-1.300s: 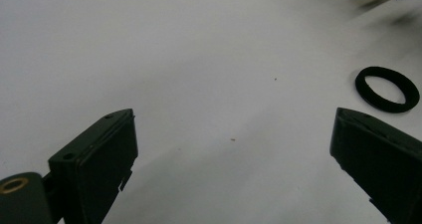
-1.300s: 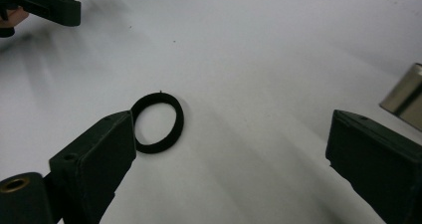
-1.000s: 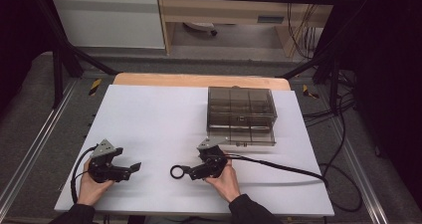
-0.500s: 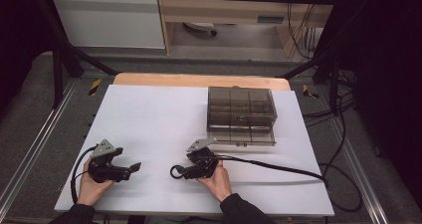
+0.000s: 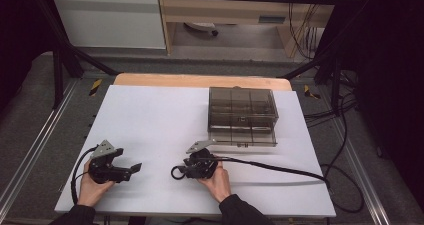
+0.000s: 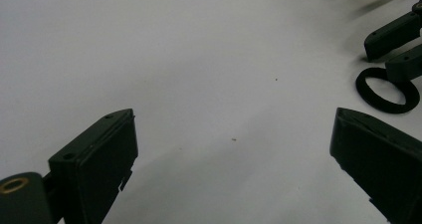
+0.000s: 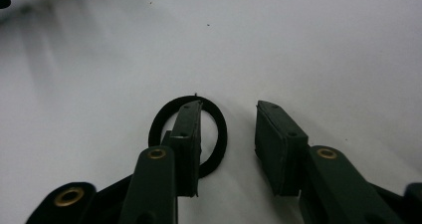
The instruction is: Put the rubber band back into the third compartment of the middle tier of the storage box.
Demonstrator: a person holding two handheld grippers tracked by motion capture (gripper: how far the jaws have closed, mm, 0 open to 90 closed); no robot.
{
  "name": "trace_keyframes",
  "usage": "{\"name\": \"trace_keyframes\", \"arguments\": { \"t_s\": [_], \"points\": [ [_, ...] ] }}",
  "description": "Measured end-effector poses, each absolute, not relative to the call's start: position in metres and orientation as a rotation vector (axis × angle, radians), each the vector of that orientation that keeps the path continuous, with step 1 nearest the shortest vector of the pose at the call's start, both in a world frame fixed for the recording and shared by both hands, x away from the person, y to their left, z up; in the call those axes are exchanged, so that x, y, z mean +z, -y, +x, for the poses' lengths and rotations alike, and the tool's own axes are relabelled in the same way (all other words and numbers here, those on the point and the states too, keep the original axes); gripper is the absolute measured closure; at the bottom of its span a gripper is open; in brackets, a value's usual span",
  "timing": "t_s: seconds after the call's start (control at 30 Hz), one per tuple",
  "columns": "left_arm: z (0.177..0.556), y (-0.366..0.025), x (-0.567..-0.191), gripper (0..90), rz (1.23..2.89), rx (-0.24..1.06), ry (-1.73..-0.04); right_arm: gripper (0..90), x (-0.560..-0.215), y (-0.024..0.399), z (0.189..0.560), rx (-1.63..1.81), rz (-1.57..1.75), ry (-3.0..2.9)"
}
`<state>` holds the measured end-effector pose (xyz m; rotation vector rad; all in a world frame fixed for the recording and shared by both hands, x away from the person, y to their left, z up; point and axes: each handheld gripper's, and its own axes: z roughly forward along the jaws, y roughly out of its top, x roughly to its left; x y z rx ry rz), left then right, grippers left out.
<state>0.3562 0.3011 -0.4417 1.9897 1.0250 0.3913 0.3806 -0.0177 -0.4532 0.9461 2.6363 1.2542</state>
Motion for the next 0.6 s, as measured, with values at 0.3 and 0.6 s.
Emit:
{"name": "trace_keyframes", "arguments": {
  "t_s": [0.3,0.6],
  "points": [
    [0.3562,-0.3015,-0.4415,4.5,1.988,0.393,-1.026,77.5,-0.4543,0.0174,0.3794,1.247,0.961,-2.655],
    [0.3562,-0.3016,-0.4415,4.5,1.986,0.394,-1.029,85.1,-0.4545,0.0173,0.3793,1.241,0.974,-2.668]
  ]
}}
